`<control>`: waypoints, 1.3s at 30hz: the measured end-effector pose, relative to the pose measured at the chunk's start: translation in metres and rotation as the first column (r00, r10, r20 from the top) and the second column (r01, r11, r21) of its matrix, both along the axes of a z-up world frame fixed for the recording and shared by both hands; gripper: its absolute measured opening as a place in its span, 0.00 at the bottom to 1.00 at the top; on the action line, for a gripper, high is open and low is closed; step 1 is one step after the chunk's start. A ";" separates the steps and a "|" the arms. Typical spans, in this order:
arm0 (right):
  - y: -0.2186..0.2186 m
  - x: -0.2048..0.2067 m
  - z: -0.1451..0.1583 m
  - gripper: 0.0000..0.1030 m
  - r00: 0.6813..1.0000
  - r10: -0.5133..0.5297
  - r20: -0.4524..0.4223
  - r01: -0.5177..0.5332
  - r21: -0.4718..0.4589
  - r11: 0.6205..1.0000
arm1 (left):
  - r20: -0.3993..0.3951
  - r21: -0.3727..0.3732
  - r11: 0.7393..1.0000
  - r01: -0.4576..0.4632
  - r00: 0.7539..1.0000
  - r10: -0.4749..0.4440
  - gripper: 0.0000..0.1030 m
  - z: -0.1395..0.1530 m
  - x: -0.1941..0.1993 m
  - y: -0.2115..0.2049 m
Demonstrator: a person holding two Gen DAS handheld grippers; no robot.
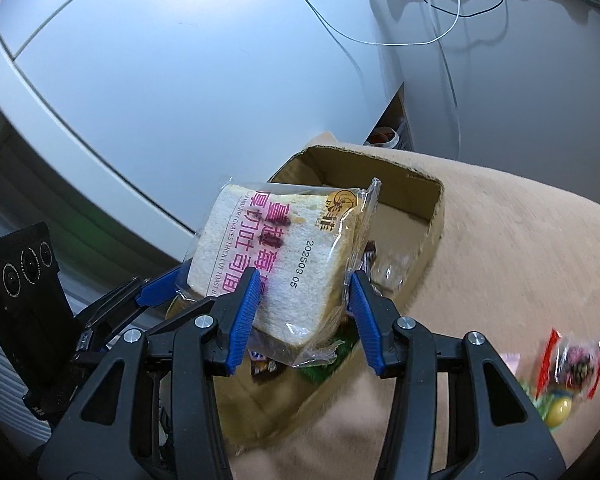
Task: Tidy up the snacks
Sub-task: 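Lift and carry the bread loaf with the right tool over the box, then open the right tool to drop the bread loaf into the box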
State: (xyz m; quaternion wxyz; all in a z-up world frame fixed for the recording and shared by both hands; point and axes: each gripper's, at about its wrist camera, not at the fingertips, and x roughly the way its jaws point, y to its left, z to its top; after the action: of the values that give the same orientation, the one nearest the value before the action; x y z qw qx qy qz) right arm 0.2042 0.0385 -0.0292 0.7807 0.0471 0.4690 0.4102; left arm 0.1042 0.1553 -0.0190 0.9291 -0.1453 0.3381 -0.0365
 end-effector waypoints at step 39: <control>0.008 0.029 -0.006 0.64 0.999 -0.016 0.033 0.018 -0.070 0.997 | -0.090 0.108 0.993 -0.044 0.995 0.054 0.58 -0.022 0.020 0.000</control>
State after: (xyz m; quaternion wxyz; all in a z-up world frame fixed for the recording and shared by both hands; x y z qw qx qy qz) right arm 0.2328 0.0465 -0.0355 0.7929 0.0170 0.4701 0.3873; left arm 0.1239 0.1557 -0.0410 0.9194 -0.1058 0.3787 0.0108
